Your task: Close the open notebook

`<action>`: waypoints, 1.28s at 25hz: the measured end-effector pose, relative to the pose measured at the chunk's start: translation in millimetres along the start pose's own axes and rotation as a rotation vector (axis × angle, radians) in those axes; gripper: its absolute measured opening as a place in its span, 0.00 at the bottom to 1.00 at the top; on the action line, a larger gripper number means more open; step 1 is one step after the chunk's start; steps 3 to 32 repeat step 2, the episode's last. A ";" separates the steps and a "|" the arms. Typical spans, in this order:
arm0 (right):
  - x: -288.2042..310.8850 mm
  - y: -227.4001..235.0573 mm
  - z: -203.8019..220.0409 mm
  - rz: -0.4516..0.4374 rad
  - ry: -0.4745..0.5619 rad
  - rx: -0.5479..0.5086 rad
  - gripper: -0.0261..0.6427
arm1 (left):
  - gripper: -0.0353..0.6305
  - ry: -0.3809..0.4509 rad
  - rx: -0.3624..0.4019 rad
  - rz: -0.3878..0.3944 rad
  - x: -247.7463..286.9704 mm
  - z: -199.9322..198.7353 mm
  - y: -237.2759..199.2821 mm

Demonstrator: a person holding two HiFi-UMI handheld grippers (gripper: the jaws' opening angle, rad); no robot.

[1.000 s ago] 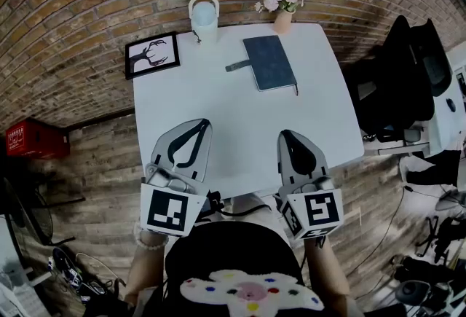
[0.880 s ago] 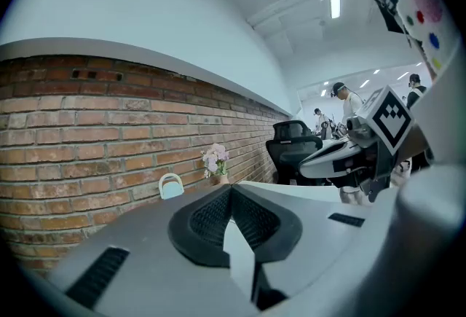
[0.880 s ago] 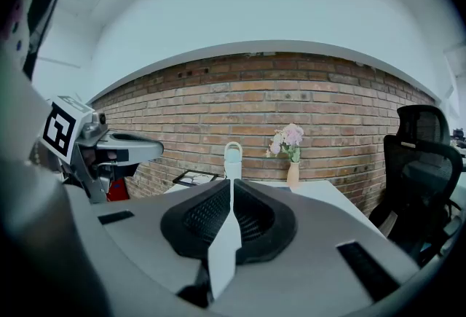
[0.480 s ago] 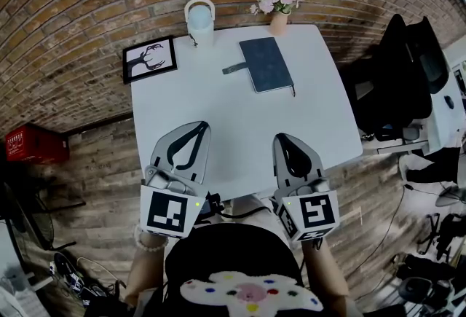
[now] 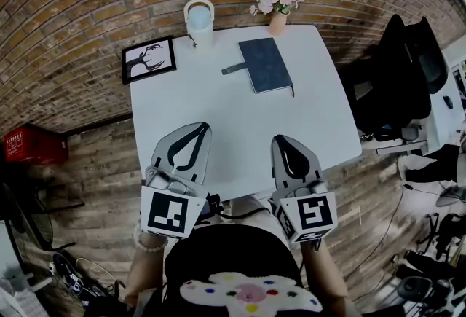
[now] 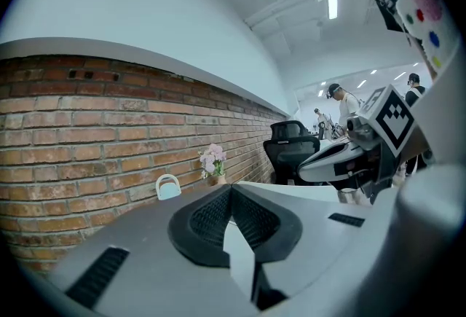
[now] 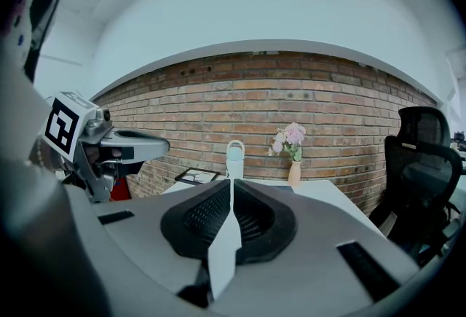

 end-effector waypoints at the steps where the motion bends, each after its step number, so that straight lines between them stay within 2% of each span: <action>1: 0.1 -0.1 0.7 0.001 -0.004 -0.002 0.10 | 0.08 0.000 -0.001 0.001 0.0 -0.1 -0.1; 32: 0.1 -0.2 1.3 0.001 -0.009 -0.004 0.10 | 0.08 -0.001 -0.001 0.001 0.1 -0.2 -0.1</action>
Point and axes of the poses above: the fingertips, and each gripper's own axes: x forward along the fingers, y to its right, z out of its underside, the point moved 5 cm from there along -x, backward along the fingers, and after that the axes turned 14 degrees about -y, right-handed, at the moved point
